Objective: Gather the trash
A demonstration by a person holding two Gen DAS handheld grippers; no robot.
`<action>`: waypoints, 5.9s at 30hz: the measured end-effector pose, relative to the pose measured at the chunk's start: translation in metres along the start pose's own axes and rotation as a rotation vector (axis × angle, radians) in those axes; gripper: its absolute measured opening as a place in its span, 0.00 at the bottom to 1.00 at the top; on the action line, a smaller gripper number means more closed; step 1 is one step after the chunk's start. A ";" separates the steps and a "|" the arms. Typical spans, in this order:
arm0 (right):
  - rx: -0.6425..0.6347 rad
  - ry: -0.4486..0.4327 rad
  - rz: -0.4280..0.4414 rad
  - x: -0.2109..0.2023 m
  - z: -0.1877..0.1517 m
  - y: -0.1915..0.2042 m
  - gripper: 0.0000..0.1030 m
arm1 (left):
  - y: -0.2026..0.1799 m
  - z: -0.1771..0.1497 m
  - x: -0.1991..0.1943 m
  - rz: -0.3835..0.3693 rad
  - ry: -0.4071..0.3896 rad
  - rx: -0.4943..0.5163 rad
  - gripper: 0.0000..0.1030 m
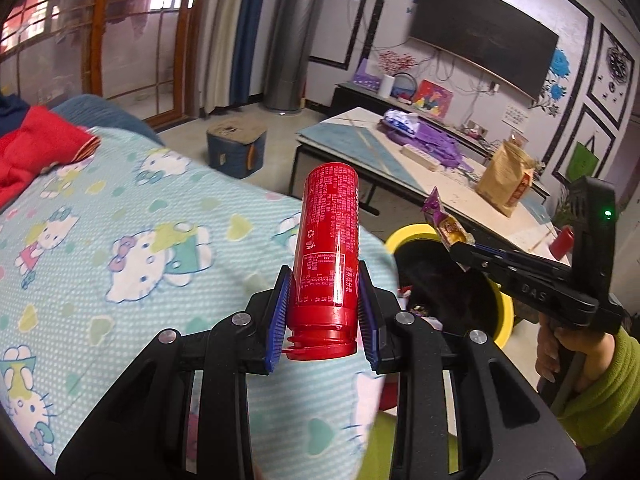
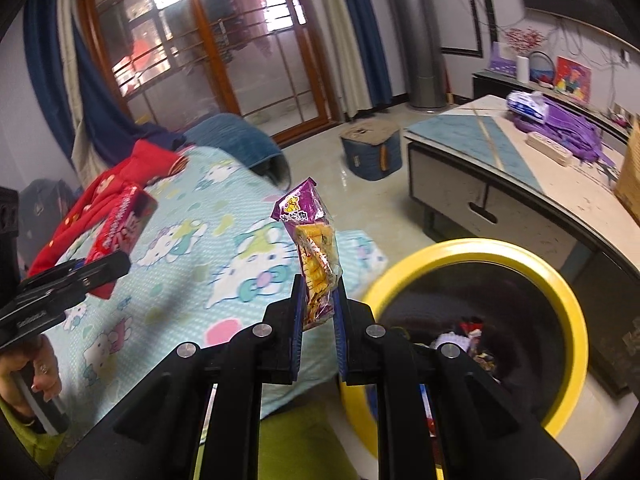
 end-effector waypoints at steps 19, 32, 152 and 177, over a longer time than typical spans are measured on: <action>0.151 0.035 -0.108 -0.005 -0.022 -0.089 0.13 | -0.080 -0.008 0.068 -0.105 0.105 0.137 0.23; 0.235 0.096 -0.145 0.006 -0.049 -0.131 0.13 | -0.114 -0.027 0.119 -0.146 0.206 0.210 0.24; -0.032 -0.450 -0.223 -0.135 -0.061 0.042 0.94 | -0.052 -0.057 -0.102 0.241 -0.286 0.138 0.89; -0.030 -0.451 -0.222 -0.135 -0.061 0.041 0.94 | -0.051 -0.058 -0.102 0.243 -0.286 0.136 0.89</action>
Point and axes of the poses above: each gripper's, at about its wrist camera, not at the fingertips, and x roughly the way its jaws point, y to its left, z to its top, the point moved 7 cm from there along x, roughly the way its jaws point, and after that the axes turned 13 degrees about -z, right-handed, at the moved point
